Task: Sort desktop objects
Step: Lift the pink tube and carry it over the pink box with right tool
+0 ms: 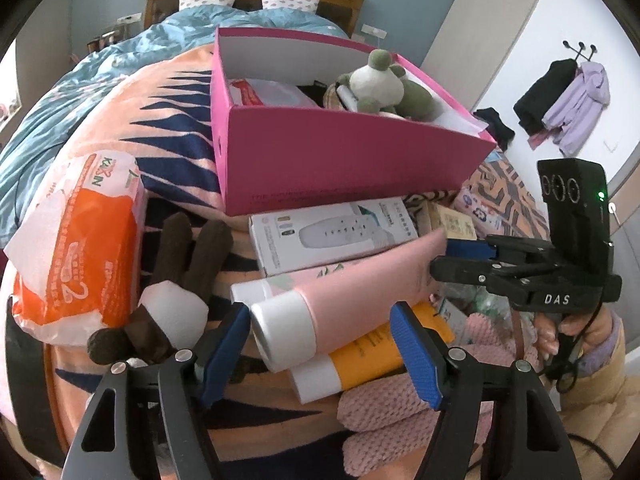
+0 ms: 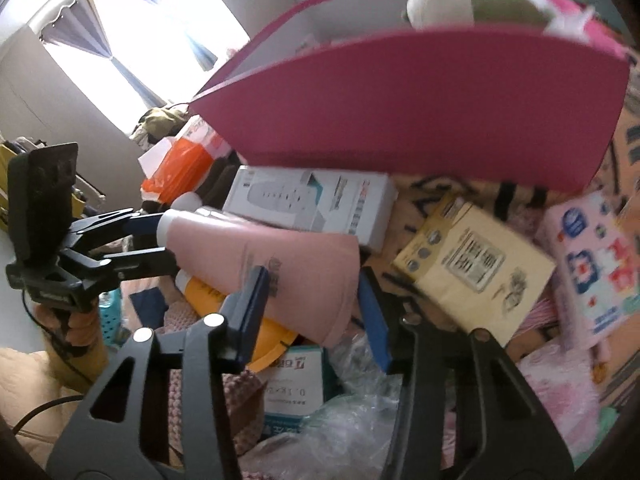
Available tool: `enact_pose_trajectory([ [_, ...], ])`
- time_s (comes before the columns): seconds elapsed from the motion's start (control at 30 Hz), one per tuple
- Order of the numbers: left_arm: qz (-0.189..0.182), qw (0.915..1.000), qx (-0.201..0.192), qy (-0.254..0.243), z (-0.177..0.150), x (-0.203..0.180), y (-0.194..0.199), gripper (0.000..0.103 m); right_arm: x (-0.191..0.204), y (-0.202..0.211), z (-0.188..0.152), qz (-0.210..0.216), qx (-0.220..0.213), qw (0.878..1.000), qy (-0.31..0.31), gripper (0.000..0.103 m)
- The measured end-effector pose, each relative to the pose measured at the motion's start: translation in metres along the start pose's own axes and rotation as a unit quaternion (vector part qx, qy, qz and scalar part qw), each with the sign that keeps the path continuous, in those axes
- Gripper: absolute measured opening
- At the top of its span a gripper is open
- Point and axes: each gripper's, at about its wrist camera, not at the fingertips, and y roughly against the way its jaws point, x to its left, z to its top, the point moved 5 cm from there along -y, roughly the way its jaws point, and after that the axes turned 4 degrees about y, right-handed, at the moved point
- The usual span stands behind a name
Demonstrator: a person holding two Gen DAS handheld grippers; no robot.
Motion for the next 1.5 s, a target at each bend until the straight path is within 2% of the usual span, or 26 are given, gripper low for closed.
enact_pose_trajectory([
  [0.23, 0.000, 0.9997, -0.020, 0.013, 0.015, -0.001, 0.006, 0.073, 0.007, 0.013, 0.012, -0.028, -0.031, 0.999, 0.024, 0.044],
  [0.97, 0.001, 0.9972, -0.074, -0.011, 0.064, -0.020, 0.033, 0.073, 0.012, 0.057, 0.057, -0.049, -0.102, 0.992, 0.056, 0.044],
  [1.5, 0.015, 0.9955, -0.092, -0.016, 0.093, -0.024, 0.035, 0.073, 0.006, 0.067, 0.083, -0.052, -0.124, 0.989, 0.058, 0.044],
])
